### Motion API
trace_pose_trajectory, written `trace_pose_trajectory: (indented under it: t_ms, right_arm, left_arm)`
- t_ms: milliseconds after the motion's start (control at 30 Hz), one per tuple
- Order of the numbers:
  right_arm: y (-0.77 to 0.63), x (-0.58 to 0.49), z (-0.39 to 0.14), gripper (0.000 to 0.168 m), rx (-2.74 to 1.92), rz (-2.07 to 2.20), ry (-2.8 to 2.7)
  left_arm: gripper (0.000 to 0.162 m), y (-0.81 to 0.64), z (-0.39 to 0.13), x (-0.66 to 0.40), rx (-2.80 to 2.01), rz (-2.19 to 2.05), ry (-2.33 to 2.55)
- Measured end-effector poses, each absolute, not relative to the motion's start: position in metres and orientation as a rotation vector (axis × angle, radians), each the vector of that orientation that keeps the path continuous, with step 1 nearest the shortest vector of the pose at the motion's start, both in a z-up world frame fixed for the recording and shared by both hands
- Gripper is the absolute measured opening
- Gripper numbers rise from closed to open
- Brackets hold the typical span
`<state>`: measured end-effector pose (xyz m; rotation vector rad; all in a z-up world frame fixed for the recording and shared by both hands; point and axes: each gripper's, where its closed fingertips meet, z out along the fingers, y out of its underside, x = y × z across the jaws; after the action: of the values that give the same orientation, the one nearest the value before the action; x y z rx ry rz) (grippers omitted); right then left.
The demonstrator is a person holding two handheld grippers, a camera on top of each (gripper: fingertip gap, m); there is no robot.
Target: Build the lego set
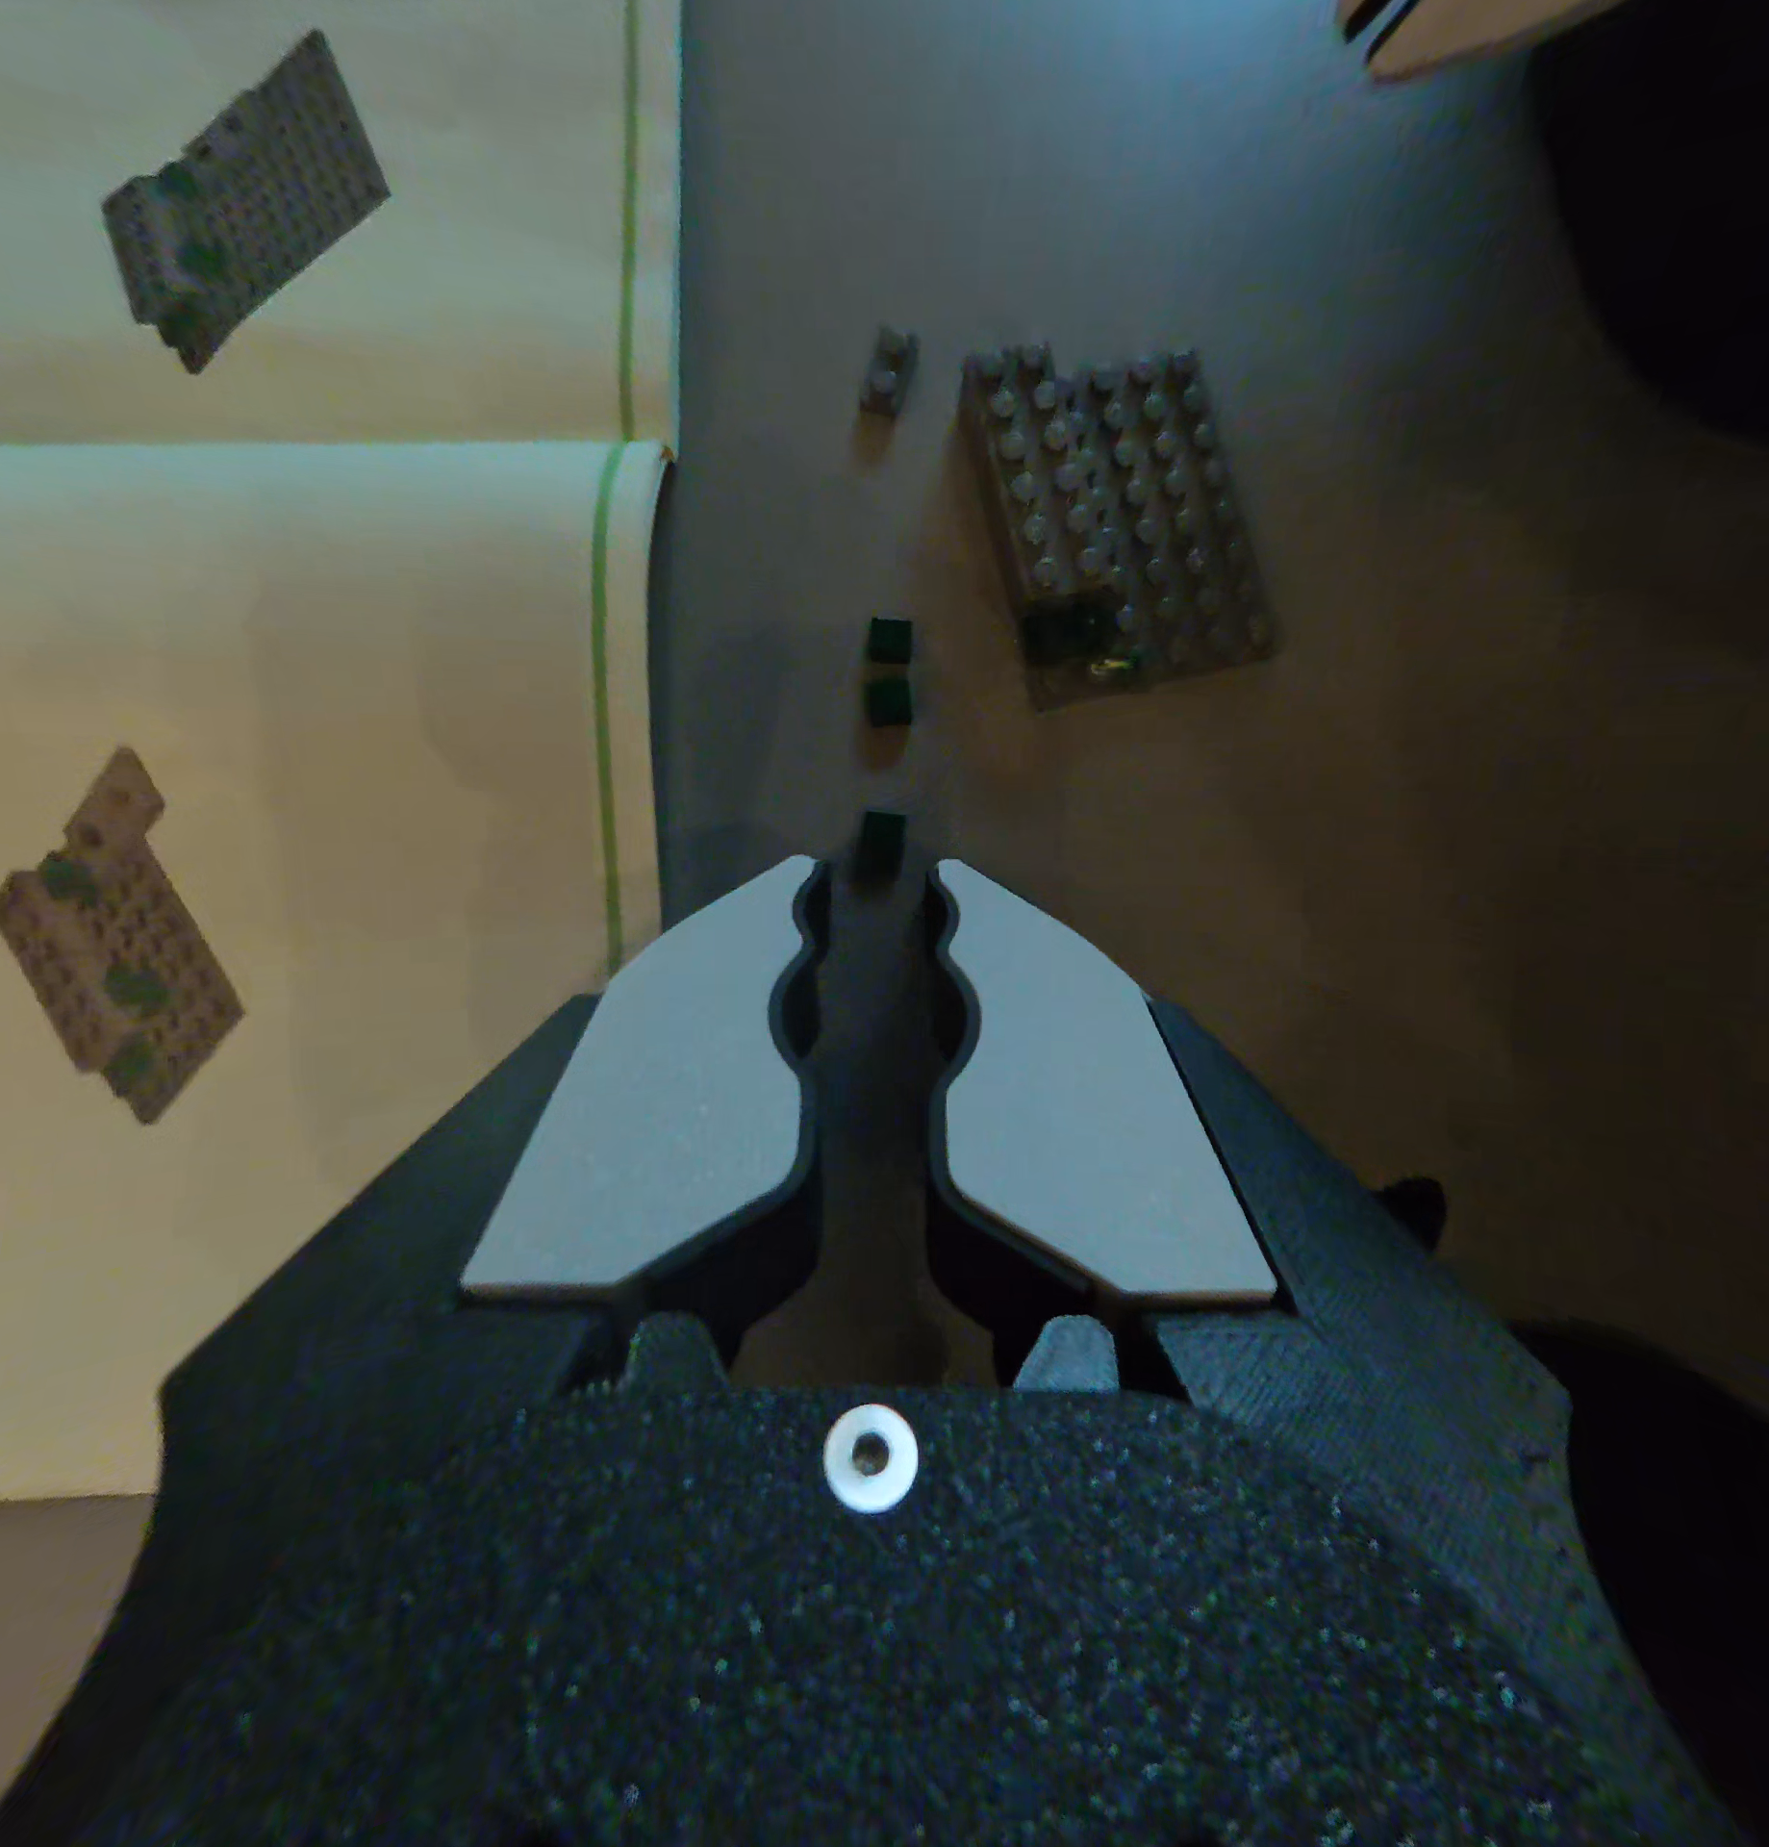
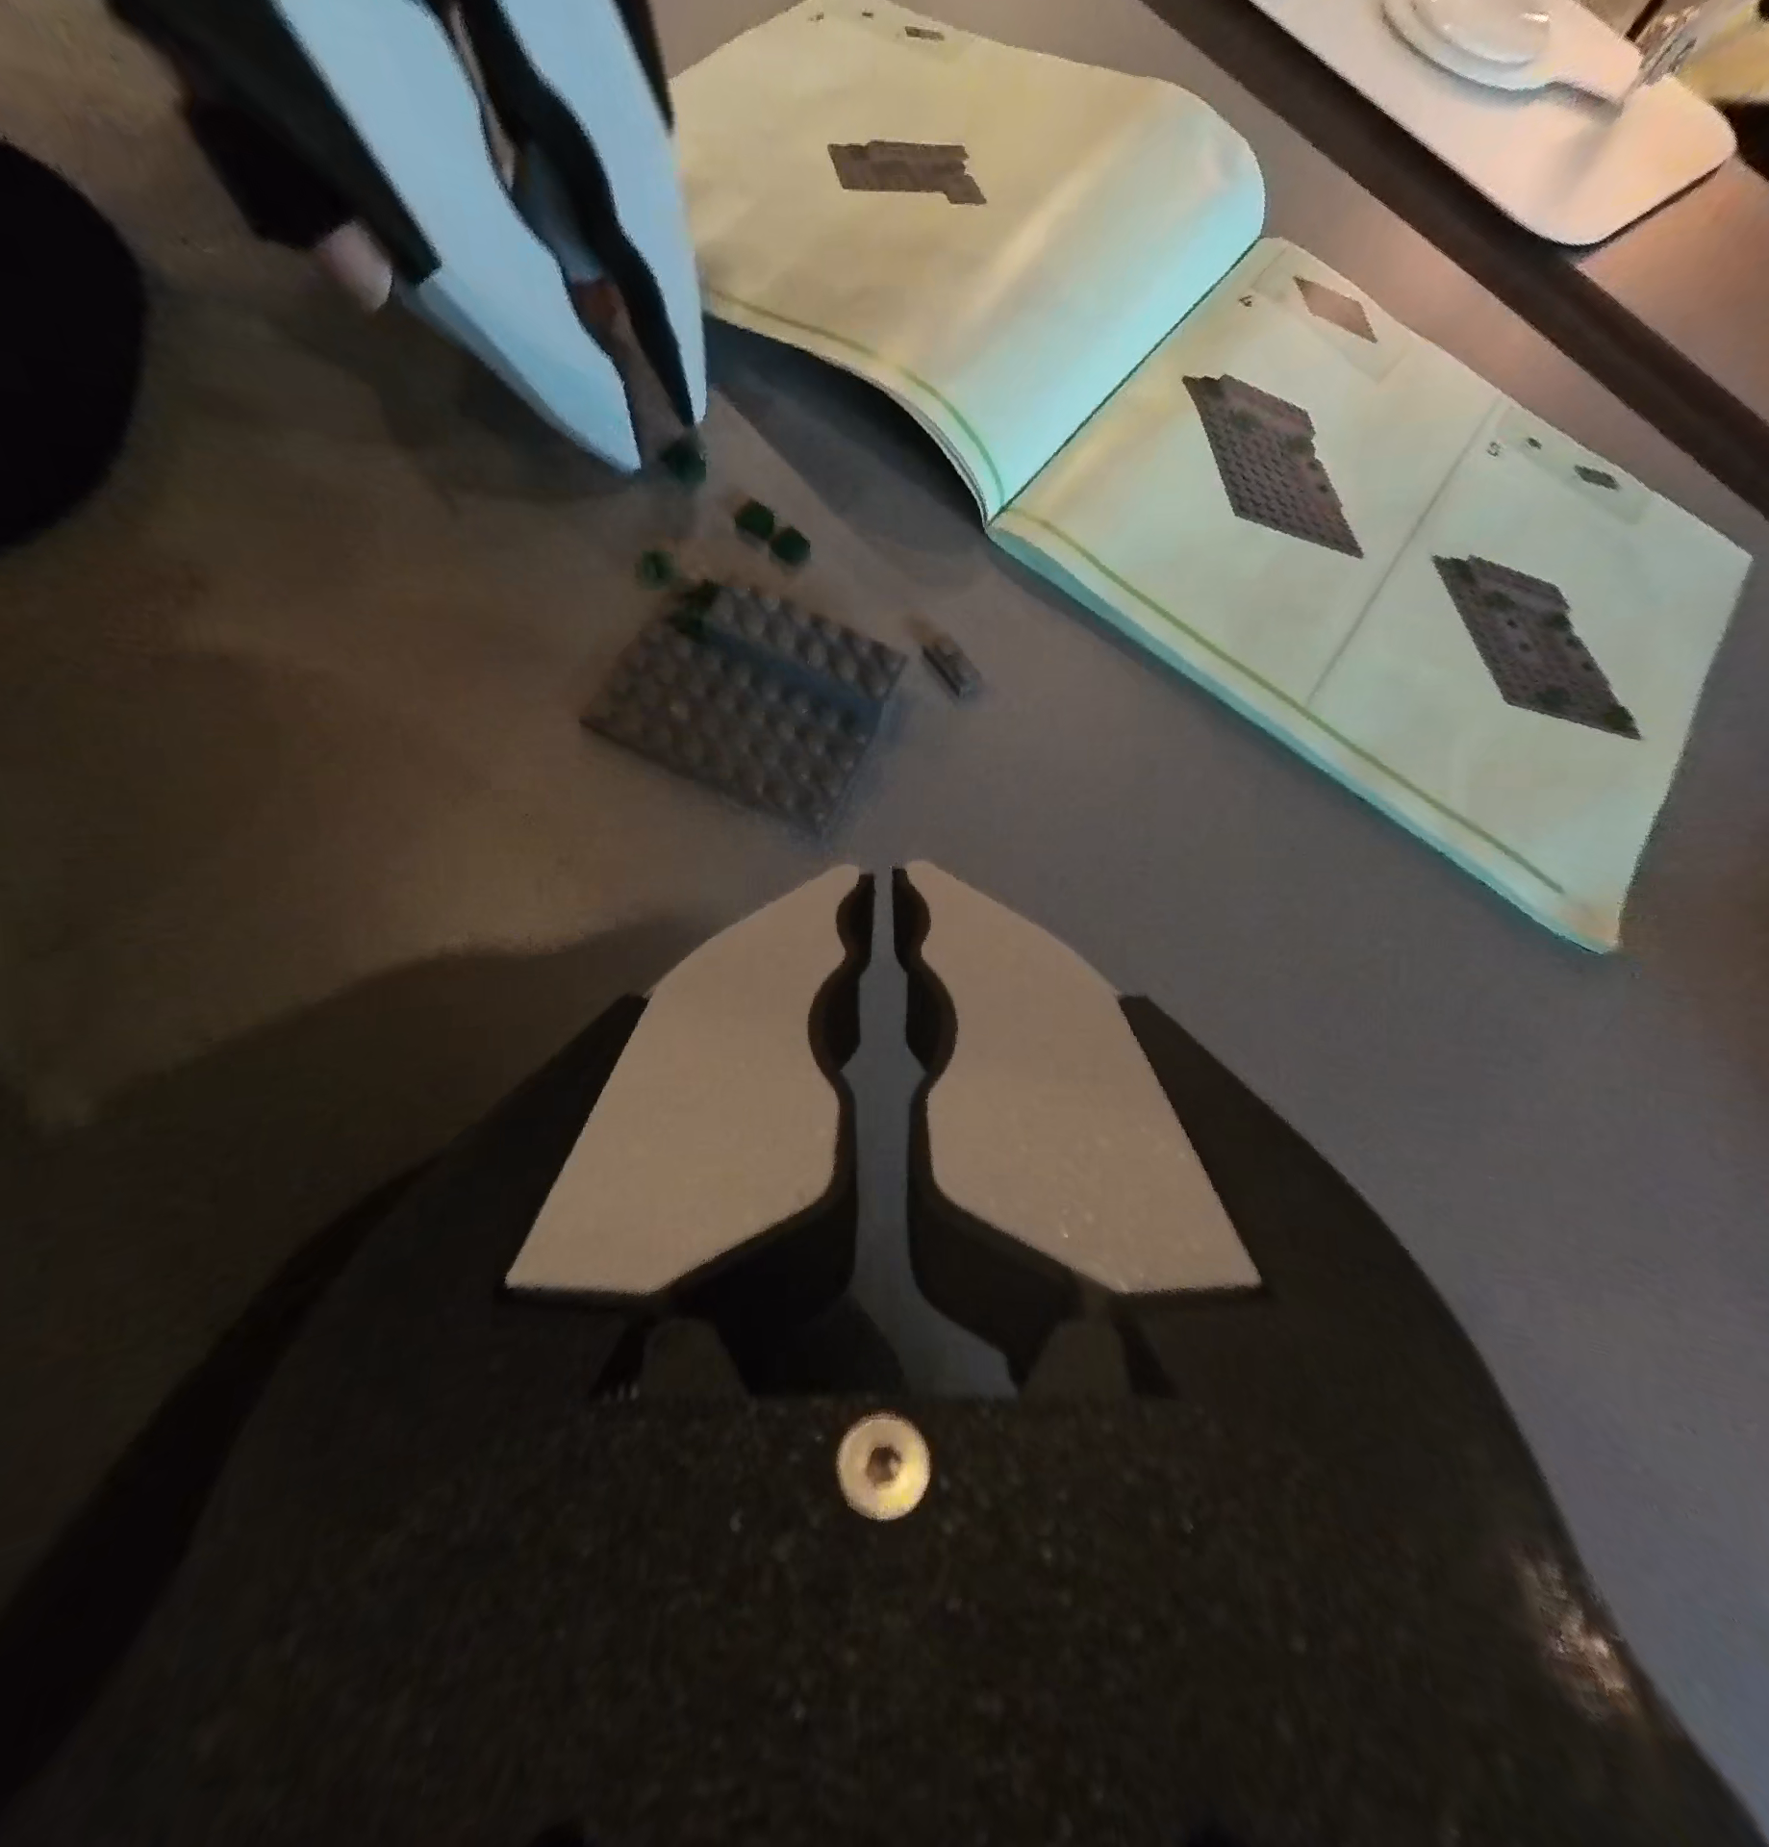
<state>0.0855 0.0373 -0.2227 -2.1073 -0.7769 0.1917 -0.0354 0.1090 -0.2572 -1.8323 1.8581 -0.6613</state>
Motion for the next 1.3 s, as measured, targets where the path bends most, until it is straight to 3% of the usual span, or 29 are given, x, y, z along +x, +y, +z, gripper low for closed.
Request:
trace_pose_trajectory:
  t_ms: [33, 400, 667, 1300]
  right_arm:
    - [0.036, 0.086, -0.223, 0.003, -2.105, 0.189, -0.78]
    - [0.017, 0.065, -0.223, 0.002, -2.035, 0.332, -0.933]
    - [-0.021, 0.037, -0.238, 0.015, -2.04, 0.482, -1.276]
    - [-0.013, 0.019, -0.255, 0.003, -2.108, 0.452, -1.523]
  left_arm:
    - [0.018, 0.11, -0.257, -0.036, -1.824, -0.646, 1.88]
    - [0.016, 0.073, -0.242, -0.033, -1.738, -0.72, 1.983]
    - [0.013, 0.032, -0.233, -0.021, -1.694, -0.785, 1.947]
    - [0.012, 0.001, -0.235, -0.021, -1.74, -0.858, 1.788]
